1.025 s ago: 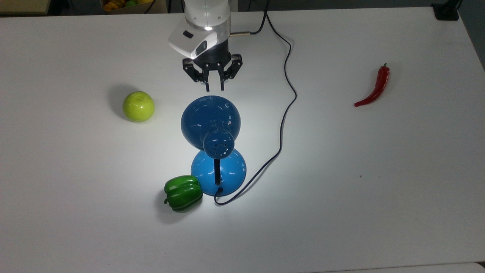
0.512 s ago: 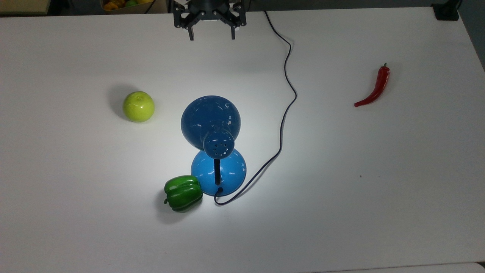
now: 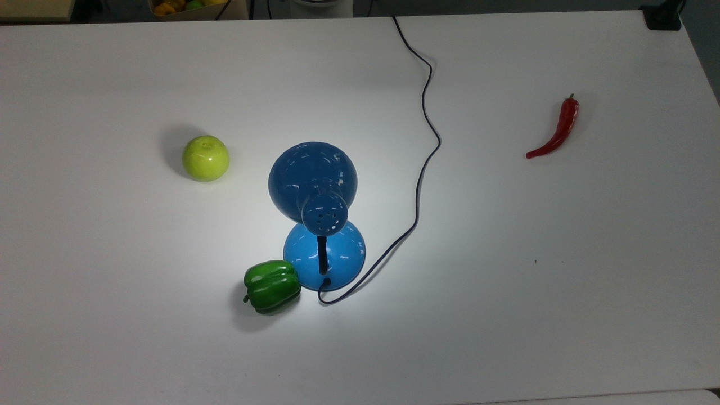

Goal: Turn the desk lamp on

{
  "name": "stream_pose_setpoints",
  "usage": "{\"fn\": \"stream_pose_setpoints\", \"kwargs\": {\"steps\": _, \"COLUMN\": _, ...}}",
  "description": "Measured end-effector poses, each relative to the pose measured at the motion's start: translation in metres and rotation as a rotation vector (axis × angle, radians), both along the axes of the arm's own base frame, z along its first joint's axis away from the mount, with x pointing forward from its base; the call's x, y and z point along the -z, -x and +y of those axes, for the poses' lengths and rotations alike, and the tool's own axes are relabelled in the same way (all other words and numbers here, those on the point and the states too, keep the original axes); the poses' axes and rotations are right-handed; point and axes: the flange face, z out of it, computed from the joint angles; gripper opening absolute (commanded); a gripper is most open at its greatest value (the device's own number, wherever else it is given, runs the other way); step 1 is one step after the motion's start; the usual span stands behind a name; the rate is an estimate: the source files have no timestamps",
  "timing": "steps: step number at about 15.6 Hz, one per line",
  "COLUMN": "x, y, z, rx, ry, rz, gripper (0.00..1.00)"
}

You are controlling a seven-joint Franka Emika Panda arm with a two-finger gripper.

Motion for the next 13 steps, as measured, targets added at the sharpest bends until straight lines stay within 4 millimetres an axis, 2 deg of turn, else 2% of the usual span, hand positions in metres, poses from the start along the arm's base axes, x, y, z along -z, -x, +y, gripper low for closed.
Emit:
{"fn": "stream_pose_setpoints", "kwargs": {"steps": 5, "x": -0.010, "y": -0.004, "z": -0.015, "rx": 0.019, "ry": -0.002, "rz": -0.035, "gripper": 1.00}}
{"fn": "stream_pose_setpoints", "kwargs": {"steps": 9, "x": -0.011, "y": -0.016, "z": -0.017, "rx": -0.048, "ry": 0.008, "rz": -0.110, "gripper": 1.00}}
{"fn": "stream_pose_setpoints", "kwargs": {"steps": 13, "x": -0.009, "y": -0.018, "z": -0.018, "rx": -0.061, "ry": 0.025, "rz": -0.114, "gripper": 1.00}}
